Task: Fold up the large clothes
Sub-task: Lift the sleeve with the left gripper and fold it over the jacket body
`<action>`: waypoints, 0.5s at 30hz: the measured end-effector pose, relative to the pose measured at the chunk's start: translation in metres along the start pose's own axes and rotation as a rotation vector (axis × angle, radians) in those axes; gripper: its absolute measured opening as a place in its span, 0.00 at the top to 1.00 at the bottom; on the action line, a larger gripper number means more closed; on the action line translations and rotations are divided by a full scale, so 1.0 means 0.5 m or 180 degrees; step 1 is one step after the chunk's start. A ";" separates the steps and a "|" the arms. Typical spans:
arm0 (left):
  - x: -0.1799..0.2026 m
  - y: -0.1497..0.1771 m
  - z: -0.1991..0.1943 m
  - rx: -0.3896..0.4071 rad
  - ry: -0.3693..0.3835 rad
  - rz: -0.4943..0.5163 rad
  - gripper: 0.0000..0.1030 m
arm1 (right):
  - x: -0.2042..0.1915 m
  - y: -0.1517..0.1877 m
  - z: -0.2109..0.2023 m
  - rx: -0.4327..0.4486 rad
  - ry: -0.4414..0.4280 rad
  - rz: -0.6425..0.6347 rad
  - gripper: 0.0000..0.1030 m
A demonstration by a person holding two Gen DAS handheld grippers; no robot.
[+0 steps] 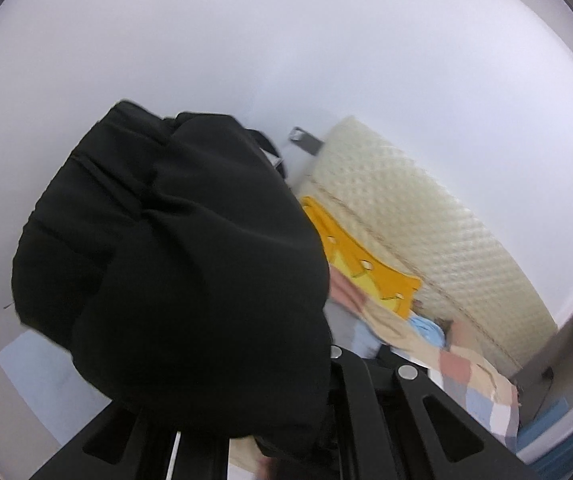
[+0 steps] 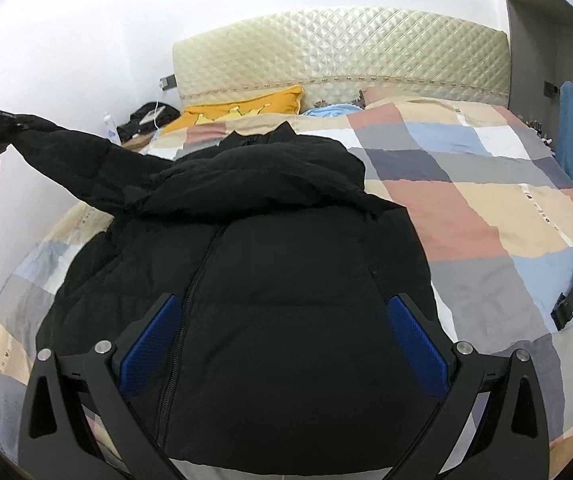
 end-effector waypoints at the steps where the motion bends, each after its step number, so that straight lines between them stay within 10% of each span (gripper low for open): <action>1: 0.032 0.003 -0.010 0.0005 0.0033 0.0050 0.92 | 0.006 -0.001 -0.006 0.0028 -0.0019 0.0027 0.00; 15: 0.442 0.058 -0.089 -0.0049 0.0376 0.0908 0.92 | 0.059 -0.011 -0.035 0.0224 0.0006 0.0003 0.00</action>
Point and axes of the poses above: each gripper's, at about its wrist camera, not at the fingertips, and z roughly the way its jaws point, x to its right, y to its underside, the point moved 8 cm from there along z, roughly the way its jaws point, and after that the axes turned 3 degrees about z, right-handed, at the moved point
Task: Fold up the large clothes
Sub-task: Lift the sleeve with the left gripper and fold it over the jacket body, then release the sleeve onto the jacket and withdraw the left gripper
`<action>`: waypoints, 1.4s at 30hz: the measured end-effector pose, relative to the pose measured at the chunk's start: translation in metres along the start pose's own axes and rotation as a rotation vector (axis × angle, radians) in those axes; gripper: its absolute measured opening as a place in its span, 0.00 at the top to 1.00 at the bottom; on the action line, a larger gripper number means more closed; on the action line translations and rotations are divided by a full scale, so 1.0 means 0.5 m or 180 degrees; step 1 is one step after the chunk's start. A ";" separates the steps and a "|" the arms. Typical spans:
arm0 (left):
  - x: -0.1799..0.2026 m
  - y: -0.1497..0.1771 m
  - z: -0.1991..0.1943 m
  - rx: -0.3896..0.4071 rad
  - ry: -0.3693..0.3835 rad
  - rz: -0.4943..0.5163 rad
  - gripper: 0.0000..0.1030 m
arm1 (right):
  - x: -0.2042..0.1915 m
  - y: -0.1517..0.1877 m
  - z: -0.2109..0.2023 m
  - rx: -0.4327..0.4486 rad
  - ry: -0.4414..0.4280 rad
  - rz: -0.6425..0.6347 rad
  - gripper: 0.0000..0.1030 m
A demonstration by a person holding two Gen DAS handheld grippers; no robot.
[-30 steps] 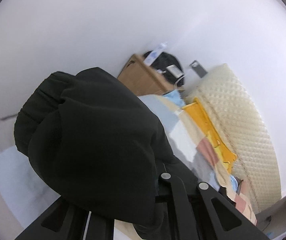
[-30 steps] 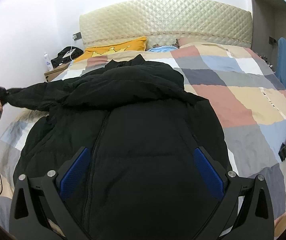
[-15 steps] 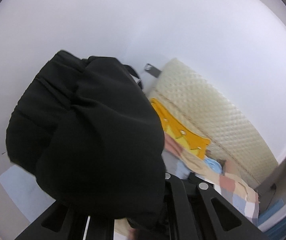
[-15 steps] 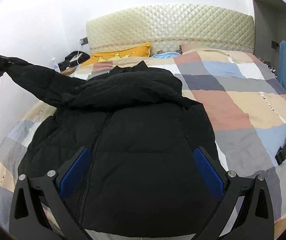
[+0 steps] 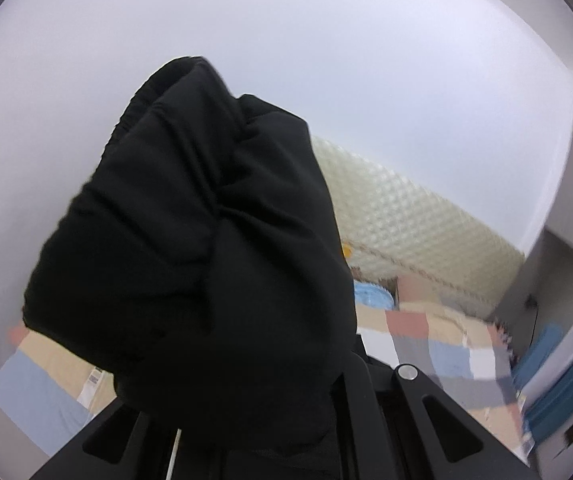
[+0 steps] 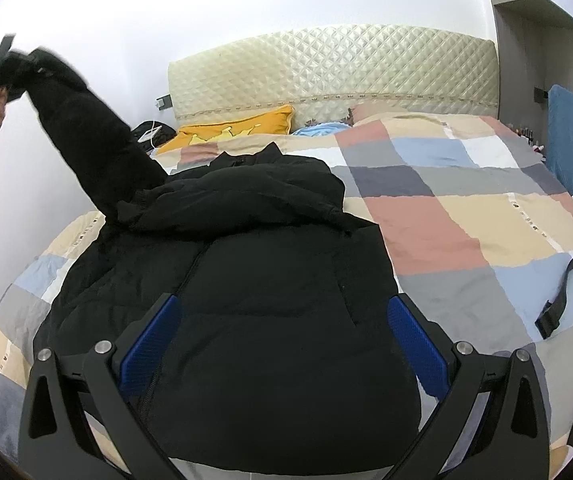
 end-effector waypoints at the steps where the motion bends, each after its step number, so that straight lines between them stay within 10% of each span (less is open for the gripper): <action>1: 0.034 0.004 0.005 -0.0013 0.0004 0.0088 0.92 | 0.001 0.001 -0.001 0.0006 -0.0006 -0.0007 0.00; 14: 0.410 0.175 0.099 -0.0191 0.0346 0.0848 0.91 | 0.021 -0.002 -0.006 0.0053 -0.0128 0.0036 0.00; 25: 0.663 0.503 0.292 -0.0526 0.0538 0.1295 0.89 | 0.066 -0.013 0.034 0.0037 -0.0146 0.0282 0.00; 42: 0.682 0.785 0.485 -0.1015 0.0237 0.1770 0.80 | 0.133 -0.005 0.072 -0.0002 0.0068 0.0605 0.00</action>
Point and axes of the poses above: each gripper's, at about its wrist camera, not at the fingertips, and z roughly the way its jaws point, x to its right, y to its underside, the point moved 8 cm from there along z, roughly the way its jaws point, and after that the axes turned 3 degrees about z, right-handed, at the moved point
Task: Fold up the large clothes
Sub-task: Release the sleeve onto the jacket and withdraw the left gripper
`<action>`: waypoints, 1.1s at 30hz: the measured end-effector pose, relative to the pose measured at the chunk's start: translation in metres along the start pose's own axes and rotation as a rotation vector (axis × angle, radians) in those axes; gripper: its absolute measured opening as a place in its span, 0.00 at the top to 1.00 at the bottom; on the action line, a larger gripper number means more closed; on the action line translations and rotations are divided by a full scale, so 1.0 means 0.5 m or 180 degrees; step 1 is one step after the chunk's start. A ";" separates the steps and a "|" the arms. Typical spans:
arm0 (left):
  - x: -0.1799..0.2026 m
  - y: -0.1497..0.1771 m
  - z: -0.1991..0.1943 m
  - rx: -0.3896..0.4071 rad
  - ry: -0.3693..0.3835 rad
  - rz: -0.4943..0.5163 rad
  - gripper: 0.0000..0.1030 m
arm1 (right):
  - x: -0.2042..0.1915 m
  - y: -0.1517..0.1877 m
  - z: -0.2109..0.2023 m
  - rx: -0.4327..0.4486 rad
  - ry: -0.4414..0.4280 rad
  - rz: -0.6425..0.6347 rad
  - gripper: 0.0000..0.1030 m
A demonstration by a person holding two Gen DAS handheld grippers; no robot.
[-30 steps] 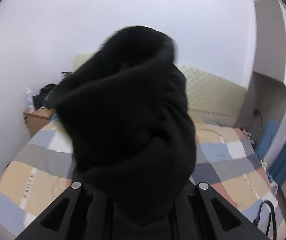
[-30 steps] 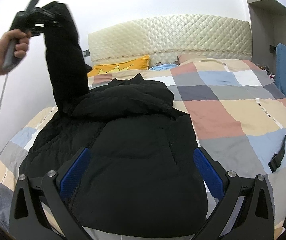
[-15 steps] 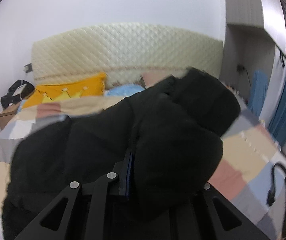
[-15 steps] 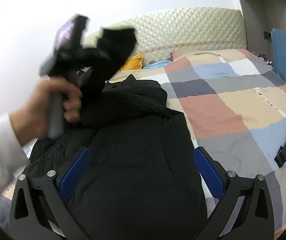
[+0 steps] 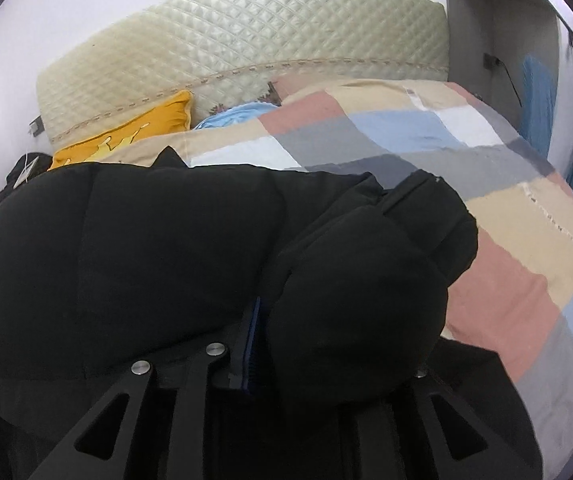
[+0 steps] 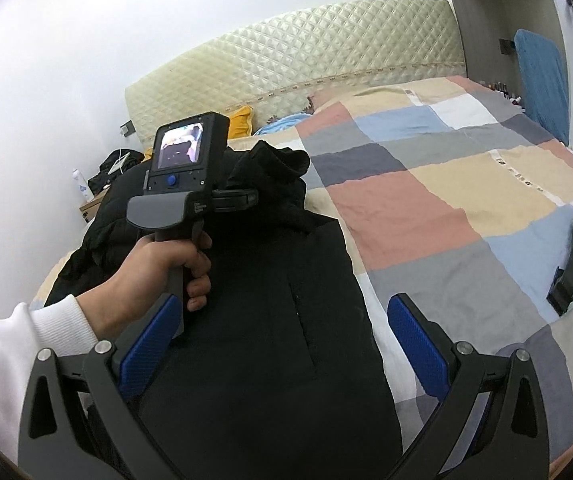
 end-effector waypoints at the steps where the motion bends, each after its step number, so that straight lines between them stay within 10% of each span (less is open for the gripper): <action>1: -0.002 -0.003 -0.004 0.0005 0.0000 -0.0007 0.77 | 0.001 0.002 0.004 -0.0016 0.0003 0.0001 0.00; 6: -0.010 -0.014 -0.032 0.0018 -0.0153 -0.0084 0.67 | 0.001 0.002 0.000 0.0001 0.0021 0.0026 0.00; 10: -0.008 -0.022 -0.076 0.0142 -0.0401 0.0039 0.18 | 0.010 0.001 -0.006 0.0033 0.0050 0.0062 0.00; 16: -0.002 -0.011 -0.156 0.0146 -0.0367 0.0295 0.17 | 0.023 0.007 -0.004 0.0006 0.0079 0.0093 0.00; 33: -0.130 -0.010 -0.541 0.0606 -0.0018 -0.0261 0.17 | 0.002 0.002 -0.049 0.0206 0.0222 -0.0045 0.00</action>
Point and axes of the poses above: each gripper's, at about its wrist camera, not at the fingertips, and z roughly the way its jaws point, x to its right, y to its underside, the point moved 8 cm from there along z, roughly the way its jaws point, and after that the axes turned 3 degrees about z, right-handed, at the moved point
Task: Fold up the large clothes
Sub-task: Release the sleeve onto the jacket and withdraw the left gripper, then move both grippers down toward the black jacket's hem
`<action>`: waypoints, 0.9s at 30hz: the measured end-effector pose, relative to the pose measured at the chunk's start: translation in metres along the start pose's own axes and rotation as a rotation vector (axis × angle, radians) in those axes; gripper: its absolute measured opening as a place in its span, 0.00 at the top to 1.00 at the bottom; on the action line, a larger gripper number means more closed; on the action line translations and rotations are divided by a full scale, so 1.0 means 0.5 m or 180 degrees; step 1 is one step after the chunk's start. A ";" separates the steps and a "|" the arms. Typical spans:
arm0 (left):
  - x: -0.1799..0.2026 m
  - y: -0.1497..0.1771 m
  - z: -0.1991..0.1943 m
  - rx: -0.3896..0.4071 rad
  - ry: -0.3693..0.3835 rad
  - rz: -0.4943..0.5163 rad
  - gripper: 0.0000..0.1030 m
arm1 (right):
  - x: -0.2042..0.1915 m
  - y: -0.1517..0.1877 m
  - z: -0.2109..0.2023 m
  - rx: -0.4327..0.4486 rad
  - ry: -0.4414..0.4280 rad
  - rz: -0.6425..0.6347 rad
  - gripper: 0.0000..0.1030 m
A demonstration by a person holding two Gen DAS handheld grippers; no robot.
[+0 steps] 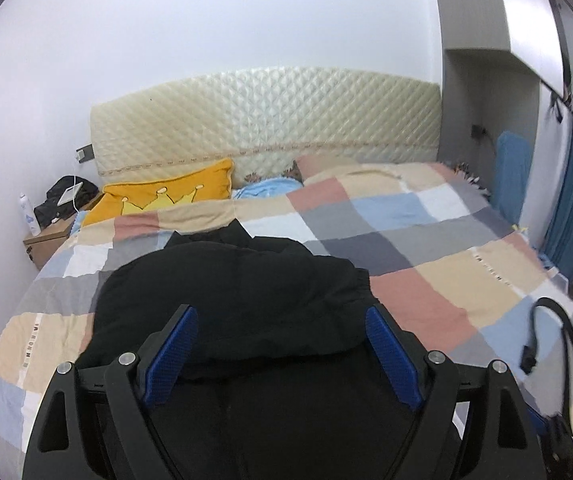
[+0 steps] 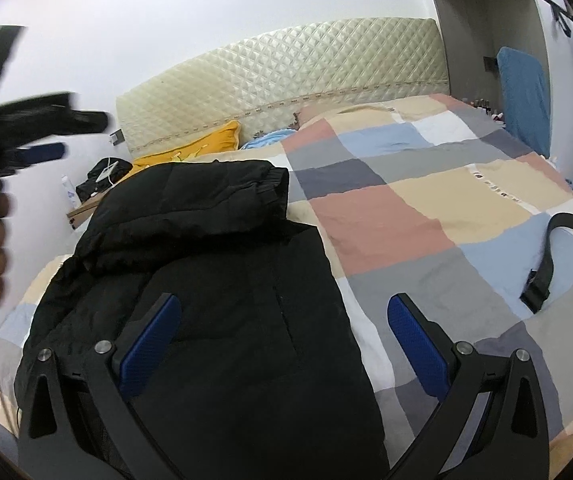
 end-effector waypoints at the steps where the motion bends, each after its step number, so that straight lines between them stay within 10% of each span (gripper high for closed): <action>1: -0.008 0.002 -0.025 0.0021 0.0020 -0.0019 0.17 | -0.001 0.000 -0.003 0.0005 -0.0002 0.0000 0.00; 12: -0.119 0.060 -0.208 0.0237 -0.0031 -0.0214 0.17 | -0.063 -0.003 -0.065 0.0187 -0.0152 -0.0321 0.00; 27: -0.303 0.273 -0.218 0.0022 -0.0266 -0.0733 0.17 | -0.127 0.028 -0.100 0.0135 -0.0426 -0.0570 0.00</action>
Point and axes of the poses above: each gripper's, at about its wrist camera, not at the fingertips, and z roughly the way its jaws point, x to its right, y to its underside, the point moved 8 cm from there along z, roughly the way its jaws point, and after that the axes turned 3 degrees about z, right-handed, at the moved point
